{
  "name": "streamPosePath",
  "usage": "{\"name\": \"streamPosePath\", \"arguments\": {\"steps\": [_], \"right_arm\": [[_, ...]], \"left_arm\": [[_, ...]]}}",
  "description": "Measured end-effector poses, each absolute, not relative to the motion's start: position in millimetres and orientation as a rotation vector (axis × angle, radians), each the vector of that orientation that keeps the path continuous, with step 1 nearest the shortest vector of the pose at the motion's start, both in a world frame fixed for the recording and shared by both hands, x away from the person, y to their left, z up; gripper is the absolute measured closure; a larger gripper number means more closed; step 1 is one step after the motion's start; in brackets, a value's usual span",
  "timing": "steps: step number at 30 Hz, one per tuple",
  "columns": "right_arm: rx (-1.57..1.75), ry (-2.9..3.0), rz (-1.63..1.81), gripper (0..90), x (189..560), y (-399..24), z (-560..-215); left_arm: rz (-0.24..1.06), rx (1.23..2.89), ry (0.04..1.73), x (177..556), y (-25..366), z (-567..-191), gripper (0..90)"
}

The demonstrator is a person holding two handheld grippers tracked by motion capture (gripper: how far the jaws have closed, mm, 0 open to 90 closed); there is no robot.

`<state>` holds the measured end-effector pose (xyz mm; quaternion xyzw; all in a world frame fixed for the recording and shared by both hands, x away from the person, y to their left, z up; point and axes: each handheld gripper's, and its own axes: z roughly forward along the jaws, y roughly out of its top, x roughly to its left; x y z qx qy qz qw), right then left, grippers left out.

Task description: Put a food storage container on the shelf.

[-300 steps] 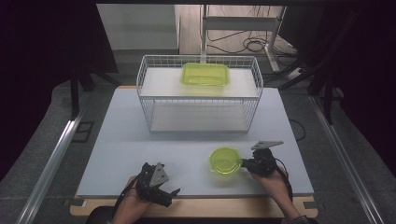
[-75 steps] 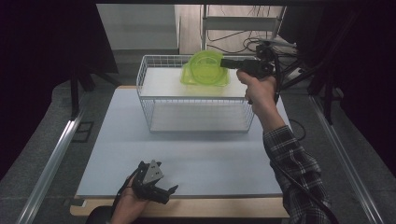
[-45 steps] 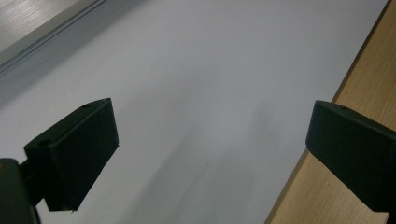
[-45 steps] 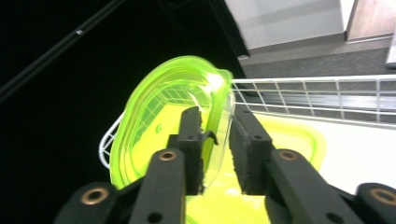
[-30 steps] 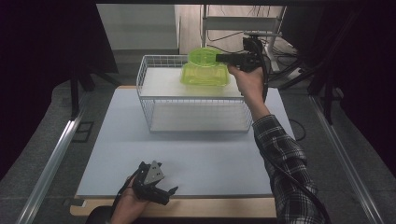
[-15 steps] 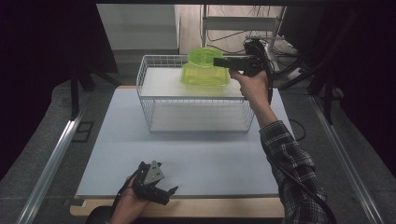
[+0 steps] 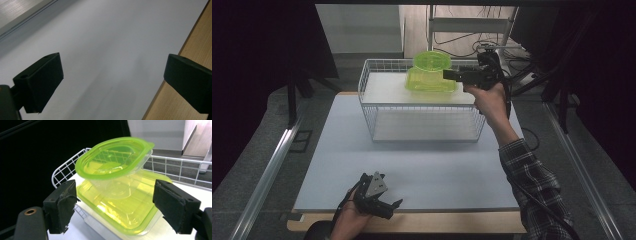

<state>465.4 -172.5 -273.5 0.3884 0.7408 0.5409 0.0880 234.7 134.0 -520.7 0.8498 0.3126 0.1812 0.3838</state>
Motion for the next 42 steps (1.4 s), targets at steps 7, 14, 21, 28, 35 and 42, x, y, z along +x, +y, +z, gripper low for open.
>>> {"name": "streamPosePath", "arguments": {"steps": [7, 14, 21, 28, 35, 42], "right_arm": [[1.122, 2.219, 1.597, 16.8, 456, -175, -279], [1.096, 2.234, 1.597, 14.8, 450, -179, -287], [1.065, 2.248, 1.567, 11.9, 442, -182, -295], [1.033, 2.261, 1.532, 9.8, 435, -187, -303], [0.991, 2.276, 1.502, 8.1, 426, -188, -311], [0.929, 2.305, 1.447, 6.7, 417, -185, -323]], "left_arm": [[0.449, 2.151, 0.801, 235, 135, -520, 2.2], [0.448, 2.155, 0.799, 235, 134, -520, 2.1], [0.449, 2.160, 0.798, 235, 134, -521, 1.9], [0.451, 2.167, 0.797, 235, 133, -521, 1.9], [0.453, 2.172, 0.793, 235, 132, -522, 1.9], [0.455, 2.175, 0.791, 235, 132, -522, 1.9]]}}
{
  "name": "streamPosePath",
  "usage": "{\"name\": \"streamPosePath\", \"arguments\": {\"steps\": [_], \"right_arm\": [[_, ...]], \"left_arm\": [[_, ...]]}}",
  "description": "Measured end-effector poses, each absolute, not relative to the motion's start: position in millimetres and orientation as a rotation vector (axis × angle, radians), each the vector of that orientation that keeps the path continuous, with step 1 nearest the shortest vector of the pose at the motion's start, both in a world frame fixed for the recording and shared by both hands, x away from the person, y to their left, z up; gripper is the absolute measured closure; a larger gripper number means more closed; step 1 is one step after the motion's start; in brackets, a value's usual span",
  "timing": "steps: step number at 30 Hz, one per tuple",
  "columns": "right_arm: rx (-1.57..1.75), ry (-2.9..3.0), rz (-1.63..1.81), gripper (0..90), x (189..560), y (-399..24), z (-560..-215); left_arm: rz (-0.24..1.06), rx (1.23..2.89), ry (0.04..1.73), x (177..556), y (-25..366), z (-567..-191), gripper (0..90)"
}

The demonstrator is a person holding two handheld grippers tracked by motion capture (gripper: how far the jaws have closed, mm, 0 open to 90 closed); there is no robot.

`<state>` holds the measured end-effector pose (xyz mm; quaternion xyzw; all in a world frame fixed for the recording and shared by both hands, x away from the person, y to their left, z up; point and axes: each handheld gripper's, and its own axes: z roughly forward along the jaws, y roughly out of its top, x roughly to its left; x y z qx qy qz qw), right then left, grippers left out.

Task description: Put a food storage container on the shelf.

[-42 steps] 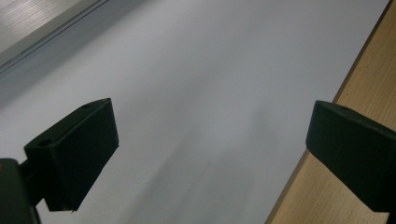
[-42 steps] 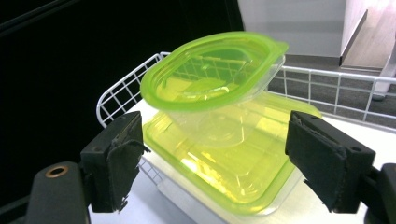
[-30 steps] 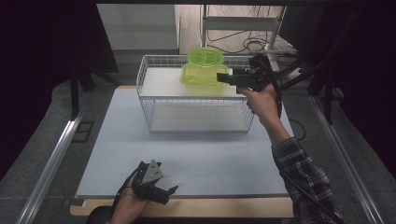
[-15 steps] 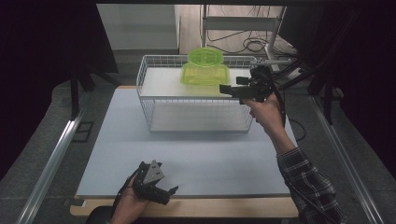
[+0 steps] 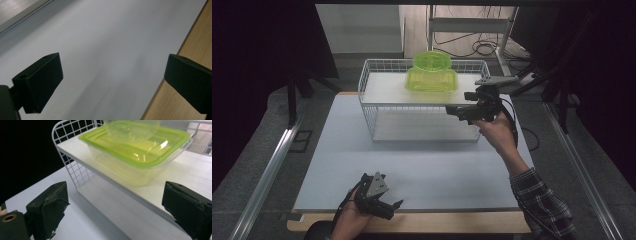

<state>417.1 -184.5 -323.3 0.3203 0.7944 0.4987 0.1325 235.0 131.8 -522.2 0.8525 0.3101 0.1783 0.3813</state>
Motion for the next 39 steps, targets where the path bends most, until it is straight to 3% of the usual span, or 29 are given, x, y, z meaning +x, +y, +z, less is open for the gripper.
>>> {"name": "streamPosePath", "arguments": {"steps": [22, 39], "right_arm": [[0.842, 2.355, 1.396, 4.9, 386, -177, -363], [0.876, 2.344, 1.368, 4.2, 363, -209, -415]], "left_arm": [[0.462, 2.185, 0.788, 235, 132, -522, 1.9], [0.463, 2.192, 0.788, 234, 130, -523, 1.9]]}}
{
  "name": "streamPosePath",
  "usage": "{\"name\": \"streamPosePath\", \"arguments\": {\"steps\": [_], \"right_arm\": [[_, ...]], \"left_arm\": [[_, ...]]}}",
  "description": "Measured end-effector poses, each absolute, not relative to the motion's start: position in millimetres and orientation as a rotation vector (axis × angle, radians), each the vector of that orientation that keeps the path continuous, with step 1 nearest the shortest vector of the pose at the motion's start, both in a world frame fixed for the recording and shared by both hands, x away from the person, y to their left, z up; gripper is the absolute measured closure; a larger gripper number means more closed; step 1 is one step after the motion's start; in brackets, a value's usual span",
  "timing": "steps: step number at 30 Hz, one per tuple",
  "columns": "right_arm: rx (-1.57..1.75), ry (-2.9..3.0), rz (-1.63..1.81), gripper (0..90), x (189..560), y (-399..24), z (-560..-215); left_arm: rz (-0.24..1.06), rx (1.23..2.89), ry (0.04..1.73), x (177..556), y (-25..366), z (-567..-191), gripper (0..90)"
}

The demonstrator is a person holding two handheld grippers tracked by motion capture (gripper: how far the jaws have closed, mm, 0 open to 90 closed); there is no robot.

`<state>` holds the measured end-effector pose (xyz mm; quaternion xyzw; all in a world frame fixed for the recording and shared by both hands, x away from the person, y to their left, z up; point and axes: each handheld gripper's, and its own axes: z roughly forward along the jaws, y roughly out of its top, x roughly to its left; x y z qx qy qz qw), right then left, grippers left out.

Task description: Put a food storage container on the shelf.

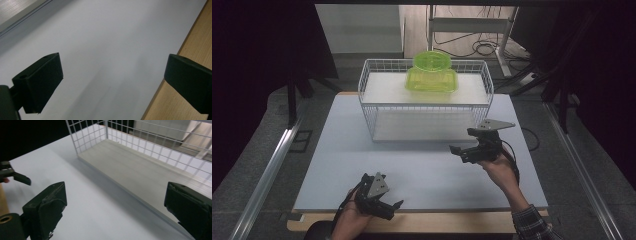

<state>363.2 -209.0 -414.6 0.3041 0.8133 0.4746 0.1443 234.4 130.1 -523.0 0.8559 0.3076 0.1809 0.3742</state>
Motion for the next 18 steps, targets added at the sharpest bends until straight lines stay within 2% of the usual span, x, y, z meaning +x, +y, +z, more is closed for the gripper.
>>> {"name": "streamPosePath", "arguments": {"steps": [18], "right_arm": [[0.895, 2.332, 1.317, 1.8, 336, -230, -446]], "left_arm": [[0.448, 2.164, 0.782, 234, 133, -521, 2.1]]}}
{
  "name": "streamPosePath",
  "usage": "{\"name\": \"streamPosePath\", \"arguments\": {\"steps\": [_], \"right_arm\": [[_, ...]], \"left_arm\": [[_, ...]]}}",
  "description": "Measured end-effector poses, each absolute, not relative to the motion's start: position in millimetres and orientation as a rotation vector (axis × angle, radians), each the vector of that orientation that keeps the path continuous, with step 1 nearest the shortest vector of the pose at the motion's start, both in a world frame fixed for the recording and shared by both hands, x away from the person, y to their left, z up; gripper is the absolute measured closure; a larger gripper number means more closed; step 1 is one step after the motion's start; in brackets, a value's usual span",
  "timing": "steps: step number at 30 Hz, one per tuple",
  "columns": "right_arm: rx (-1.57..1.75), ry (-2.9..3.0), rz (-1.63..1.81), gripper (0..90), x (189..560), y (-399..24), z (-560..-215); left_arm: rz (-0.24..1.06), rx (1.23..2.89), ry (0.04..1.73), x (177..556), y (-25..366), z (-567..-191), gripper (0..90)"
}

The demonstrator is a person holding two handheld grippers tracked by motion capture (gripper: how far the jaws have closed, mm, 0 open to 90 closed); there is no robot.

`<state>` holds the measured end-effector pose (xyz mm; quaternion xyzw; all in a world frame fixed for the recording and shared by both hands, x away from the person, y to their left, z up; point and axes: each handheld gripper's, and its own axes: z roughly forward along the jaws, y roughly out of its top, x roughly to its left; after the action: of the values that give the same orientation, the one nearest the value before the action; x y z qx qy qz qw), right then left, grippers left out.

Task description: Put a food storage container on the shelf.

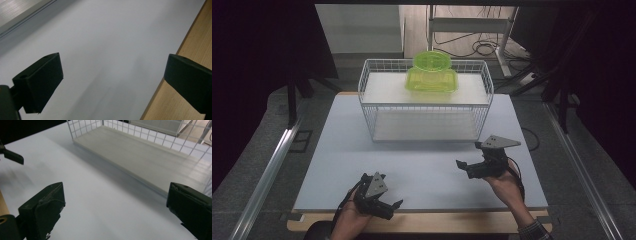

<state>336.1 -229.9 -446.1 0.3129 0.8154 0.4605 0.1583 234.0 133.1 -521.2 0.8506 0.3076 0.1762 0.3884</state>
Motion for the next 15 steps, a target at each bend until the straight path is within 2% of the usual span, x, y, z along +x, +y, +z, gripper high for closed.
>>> {"name": "streamPosePath", "arguments": {"steps": [15], "right_arm": [[0.927, 2.328, 1.244, 1.9, 319, -252, -469]], "left_arm": [[0.456, 2.159, 0.777, 234, 133, -522, 2.2]]}}
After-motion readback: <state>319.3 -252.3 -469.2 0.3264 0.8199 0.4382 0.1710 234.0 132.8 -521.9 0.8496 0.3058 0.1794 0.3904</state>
